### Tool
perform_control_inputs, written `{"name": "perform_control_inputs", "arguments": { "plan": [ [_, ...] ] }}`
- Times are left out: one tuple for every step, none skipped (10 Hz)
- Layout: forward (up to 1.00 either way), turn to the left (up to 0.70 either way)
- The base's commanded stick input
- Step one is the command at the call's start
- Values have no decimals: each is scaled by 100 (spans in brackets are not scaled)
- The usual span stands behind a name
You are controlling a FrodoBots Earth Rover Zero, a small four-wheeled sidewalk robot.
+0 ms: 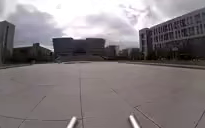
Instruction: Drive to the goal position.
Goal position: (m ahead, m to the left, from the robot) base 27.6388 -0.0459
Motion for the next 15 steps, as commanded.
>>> {"name": "perform_control_inputs", "arguments": {
  "plan": [
    [70, 1],
    [70, 1],
    [70, 1],
    [70, 1],
    [70, 1],
    [70, 1],
    [70, 1],
    [70, 1],
    [70, 1],
    [70, 1],
    [70, 1],
    [70, -10],
    [70, -34],
    [70, -34],
    [70, -18]
  ]
}}
